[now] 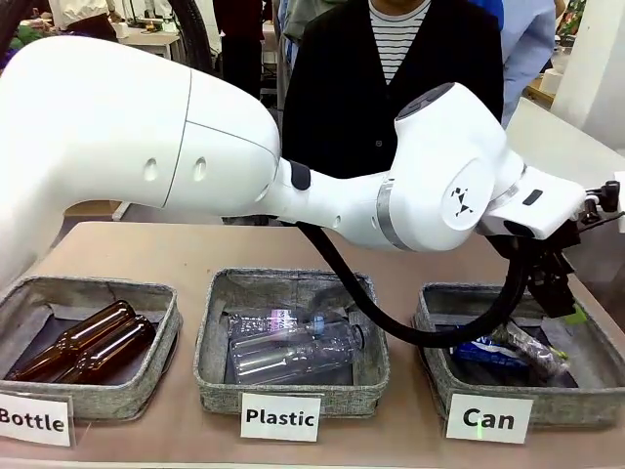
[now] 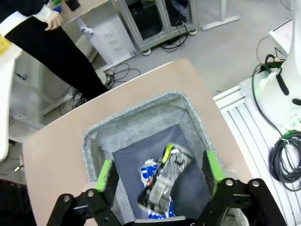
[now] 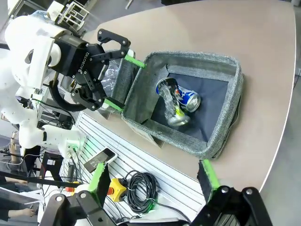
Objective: Sort the can waste into the basket.
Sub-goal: Pick up the can waste from the table and place it in the right Fabric basket.
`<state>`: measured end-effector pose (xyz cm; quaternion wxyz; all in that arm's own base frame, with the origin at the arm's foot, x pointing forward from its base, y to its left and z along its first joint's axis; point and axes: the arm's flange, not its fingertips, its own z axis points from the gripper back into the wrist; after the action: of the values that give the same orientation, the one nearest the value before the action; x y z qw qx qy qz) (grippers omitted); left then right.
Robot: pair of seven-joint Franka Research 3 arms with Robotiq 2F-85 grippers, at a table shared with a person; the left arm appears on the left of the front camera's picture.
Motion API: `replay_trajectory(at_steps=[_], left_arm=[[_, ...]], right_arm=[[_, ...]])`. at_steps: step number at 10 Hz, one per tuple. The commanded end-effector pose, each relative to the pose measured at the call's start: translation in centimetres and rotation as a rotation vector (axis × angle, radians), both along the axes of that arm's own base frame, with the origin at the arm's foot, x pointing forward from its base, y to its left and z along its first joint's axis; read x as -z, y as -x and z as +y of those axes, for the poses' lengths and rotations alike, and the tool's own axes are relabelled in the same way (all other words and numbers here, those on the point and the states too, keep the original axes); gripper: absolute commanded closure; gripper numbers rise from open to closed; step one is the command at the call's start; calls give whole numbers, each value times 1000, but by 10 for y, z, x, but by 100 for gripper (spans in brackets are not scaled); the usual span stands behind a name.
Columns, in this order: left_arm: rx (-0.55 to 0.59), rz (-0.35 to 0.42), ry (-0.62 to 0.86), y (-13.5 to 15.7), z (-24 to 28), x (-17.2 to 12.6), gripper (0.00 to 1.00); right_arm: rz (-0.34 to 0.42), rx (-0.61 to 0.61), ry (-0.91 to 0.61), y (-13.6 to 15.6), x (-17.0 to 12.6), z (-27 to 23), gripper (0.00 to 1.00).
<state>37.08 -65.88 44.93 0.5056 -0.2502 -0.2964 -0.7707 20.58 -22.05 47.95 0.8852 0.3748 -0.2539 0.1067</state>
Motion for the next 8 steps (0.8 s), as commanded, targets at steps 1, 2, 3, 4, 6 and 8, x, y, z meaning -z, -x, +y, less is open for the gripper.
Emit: replay_trajectory(at_steps=[1, 2, 3, 4, 6, 8], left_arm=[[17, -15, 15, -2, 12, -10, 0], [13, -13, 15, -6, 22, -16, 0], [-42, -46, -35, -12, 43, -25, 0], [-62, -44, -85, -21, 73, -37, 0], [-148, 38, -73, -32, 154, -69, 0], [-269, 135, -28, -44, 234, -86, 0]], right_arm=[[-6, 11, -2, -2, -5, 1, 0], [-6, 11, -2, -2, -5, 1, 0], [0, 0, 0, 0, 0, 0, 0], [-48, -11, 6, -10, -6, 8, 0], [-113, -67, 14, -50, -21, 46, 0], [-136, -140, -24, -91, -32, 95, 0]])
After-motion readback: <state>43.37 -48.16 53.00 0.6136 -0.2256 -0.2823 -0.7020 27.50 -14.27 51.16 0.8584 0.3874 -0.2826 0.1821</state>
